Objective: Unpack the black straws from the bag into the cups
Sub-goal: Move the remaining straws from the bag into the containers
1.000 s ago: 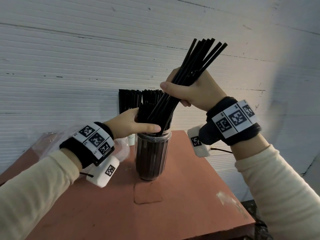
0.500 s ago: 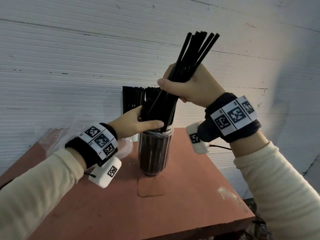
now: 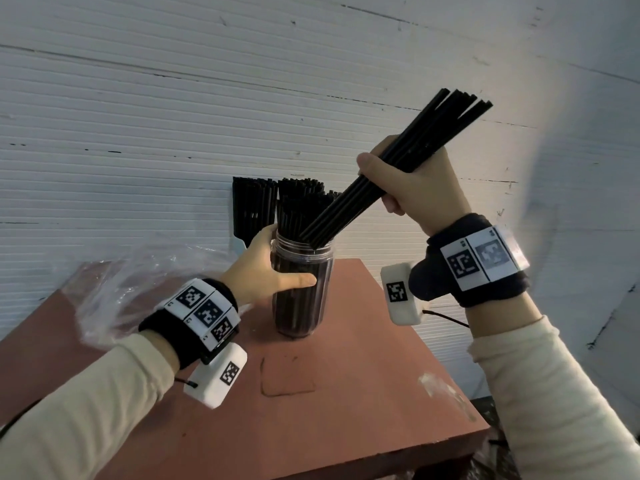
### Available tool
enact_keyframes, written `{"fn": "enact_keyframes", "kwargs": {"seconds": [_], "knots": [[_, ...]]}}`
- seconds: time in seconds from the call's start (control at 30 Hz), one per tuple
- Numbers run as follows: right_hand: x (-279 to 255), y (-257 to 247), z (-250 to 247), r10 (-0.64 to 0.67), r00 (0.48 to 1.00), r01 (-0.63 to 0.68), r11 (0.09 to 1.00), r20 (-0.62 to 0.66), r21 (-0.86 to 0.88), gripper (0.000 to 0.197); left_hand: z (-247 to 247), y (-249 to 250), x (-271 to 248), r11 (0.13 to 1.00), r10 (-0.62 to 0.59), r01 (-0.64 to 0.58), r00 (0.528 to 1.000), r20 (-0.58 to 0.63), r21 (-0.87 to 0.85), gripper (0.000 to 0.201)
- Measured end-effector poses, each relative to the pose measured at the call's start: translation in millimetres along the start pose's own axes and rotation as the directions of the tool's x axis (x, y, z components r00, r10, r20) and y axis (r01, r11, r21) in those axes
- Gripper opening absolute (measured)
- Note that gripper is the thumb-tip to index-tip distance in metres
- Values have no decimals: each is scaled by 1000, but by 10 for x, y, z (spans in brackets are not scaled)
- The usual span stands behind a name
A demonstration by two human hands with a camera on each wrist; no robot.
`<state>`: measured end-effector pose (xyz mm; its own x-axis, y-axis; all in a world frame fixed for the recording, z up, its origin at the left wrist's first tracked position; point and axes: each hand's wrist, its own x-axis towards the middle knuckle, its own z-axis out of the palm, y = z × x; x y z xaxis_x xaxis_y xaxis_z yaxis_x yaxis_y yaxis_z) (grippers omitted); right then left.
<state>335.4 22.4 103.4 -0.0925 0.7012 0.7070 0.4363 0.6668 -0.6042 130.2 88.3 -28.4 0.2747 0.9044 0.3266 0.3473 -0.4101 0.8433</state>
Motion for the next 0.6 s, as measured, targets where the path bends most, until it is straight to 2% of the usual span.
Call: {"fn": "enact_keyframes", "kwargs": {"seconds": [0.07, 0.27, 0.4, 0.6], "knots": [[-33, 77, -36, 46, 999, -45, 998, -28, 33, 25, 54, -5, 23, 1000, -21, 21, 999, -39, -2, 92], [-122, 300, -32, 137, 991, -137, 986, 5, 95, 27, 129, -1, 123, 998, -21, 26, 997, -75, 57, 79], [-179, 423, -49, 184, 983, -186, 977, 29, 102, 21, 200, -50, 208, 999, -45, 47, 993, -107, 23, 82], [-261, 717, -131, 261, 965, -261, 961, 14, 96, 19, 363, -122, 492, 993, -106, 105, 994, -28, -51, 102]]}}
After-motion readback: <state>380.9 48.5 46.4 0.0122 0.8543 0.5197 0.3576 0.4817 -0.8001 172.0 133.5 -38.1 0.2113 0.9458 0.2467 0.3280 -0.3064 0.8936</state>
